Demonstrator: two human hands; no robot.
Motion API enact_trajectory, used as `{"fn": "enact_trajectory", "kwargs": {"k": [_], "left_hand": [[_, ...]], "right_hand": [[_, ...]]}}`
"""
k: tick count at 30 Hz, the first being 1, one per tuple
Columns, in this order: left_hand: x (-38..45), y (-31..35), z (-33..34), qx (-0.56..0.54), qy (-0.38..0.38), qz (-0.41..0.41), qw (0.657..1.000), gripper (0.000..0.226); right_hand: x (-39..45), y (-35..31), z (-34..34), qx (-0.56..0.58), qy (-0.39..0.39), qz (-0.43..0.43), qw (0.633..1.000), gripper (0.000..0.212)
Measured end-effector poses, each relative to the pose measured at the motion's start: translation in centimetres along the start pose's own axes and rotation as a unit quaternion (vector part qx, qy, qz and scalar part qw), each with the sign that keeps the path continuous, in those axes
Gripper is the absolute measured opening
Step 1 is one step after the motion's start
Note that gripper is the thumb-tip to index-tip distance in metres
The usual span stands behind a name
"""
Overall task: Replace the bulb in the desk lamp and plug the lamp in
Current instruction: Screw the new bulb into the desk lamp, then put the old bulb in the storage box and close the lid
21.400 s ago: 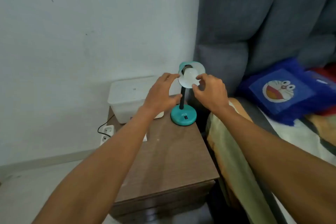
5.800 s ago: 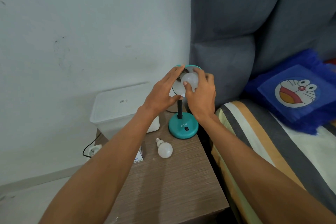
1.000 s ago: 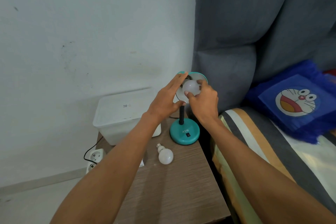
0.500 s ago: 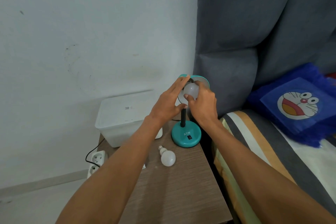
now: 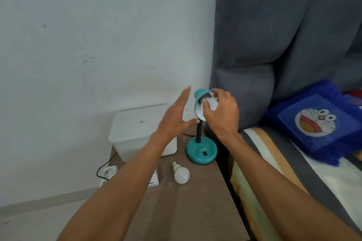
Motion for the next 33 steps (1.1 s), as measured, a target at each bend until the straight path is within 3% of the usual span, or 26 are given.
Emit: {"fn": "enact_trajectory", "kwargs": {"k": [5,11,18,23,33], "left_hand": [[-2.8,-2.8,-4.1,0.007,0.079,-0.089,0.993,0.103],[-7.6,-9.4,-9.6,0.04,0.144,-0.209,0.966,0.102],[-12.1,-17.3,-11.7,0.031,0.114,-0.351,0.929,0.148],[-12.0,-18.1,-11.3,-0.017,0.099,-0.327,0.94,0.114],[-12.2,-18.8,-11.3,-0.028,0.129,-0.257,0.958,0.097]], "right_hand": [[-0.4,-4.9,1.1,0.045,-0.01,-0.1,0.994,0.049],[-3.3,-7.8,7.4,0.033,-0.152,-0.111,0.982,0.071],[-5.7,-4.2,16.3,-0.054,-0.352,0.015,0.934,0.129],[-6.0,-2.5,19.6,-0.035,-0.389,0.045,0.92,0.137],[-5.7,-2.5,19.3,-0.021,-0.361,0.028,0.932,0.134]]}}
Point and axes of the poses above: each hand's wrist, its own x-axis towards the middle knuckle, its own z-axis out of the palm, y = z × x, the point moved 4 cm from there along x, towards the middle knuckle, and after that the axes turned 6 degrees about -x, right-handed, at the moved point
